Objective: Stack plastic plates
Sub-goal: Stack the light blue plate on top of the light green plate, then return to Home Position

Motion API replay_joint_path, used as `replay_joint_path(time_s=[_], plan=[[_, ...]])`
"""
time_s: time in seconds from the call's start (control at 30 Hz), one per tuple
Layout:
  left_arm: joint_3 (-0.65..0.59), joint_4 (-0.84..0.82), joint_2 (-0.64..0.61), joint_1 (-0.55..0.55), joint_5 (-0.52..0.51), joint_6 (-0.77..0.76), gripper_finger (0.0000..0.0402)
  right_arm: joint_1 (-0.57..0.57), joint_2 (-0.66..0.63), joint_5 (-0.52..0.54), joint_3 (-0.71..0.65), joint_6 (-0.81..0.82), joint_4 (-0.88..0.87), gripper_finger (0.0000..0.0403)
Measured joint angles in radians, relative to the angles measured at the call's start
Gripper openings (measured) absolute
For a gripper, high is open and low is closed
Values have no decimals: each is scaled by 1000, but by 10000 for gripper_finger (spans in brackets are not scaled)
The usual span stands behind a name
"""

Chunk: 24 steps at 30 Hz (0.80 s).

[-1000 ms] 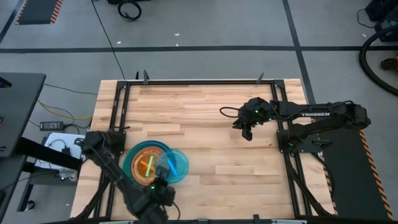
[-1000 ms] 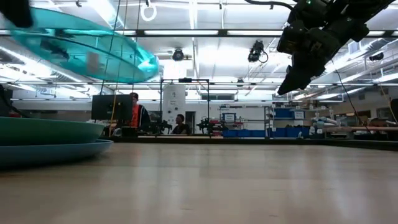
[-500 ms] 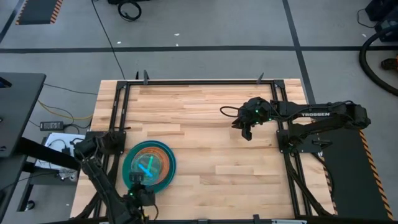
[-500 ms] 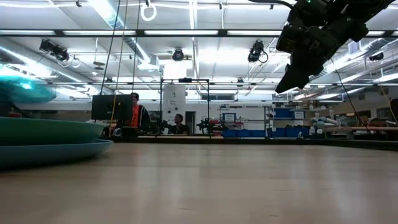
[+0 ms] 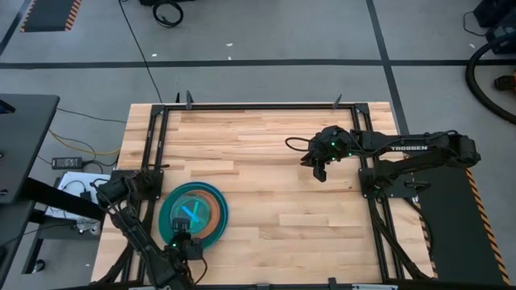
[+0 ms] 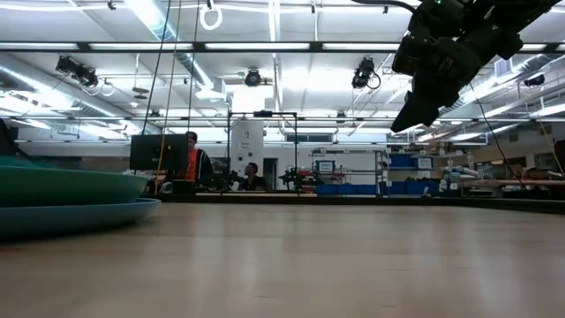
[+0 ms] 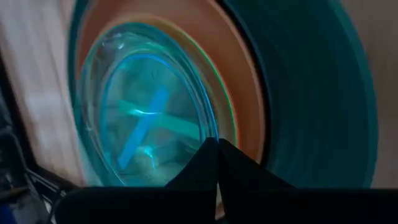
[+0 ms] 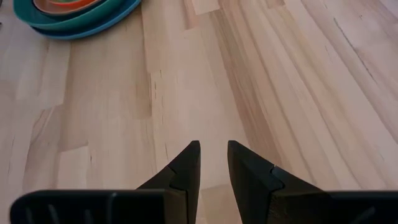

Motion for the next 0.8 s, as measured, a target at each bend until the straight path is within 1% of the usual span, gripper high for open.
replay_joint_path(time_s=[0.17, 0.3, 0.4, 0.6, 0.7, 0.8], plan=[[0, 4, 0, -1, -60, 8, 9, 0, 0, 0, 0, 3, 0, 91], [0, 4, 0, -3, -65, -12, 18, 0, 0, -13, 0, 3, 0, 91], [0, 4, 0, -3, -60, -19, 37, 0, 0, -18, 0, 3, 0, 91], [0, 4, 0, -2, -56, -45, 86, 0, 0, -18, 0, 3, 0, 91], [26, -4, 0, -1, -54, -45, 110, 0, 0, -18, 0, 3, 0, 91], [61, -20, -2, 0, -56, -51, 124, 0, 0, -18, 0, 5, 0, 91]])
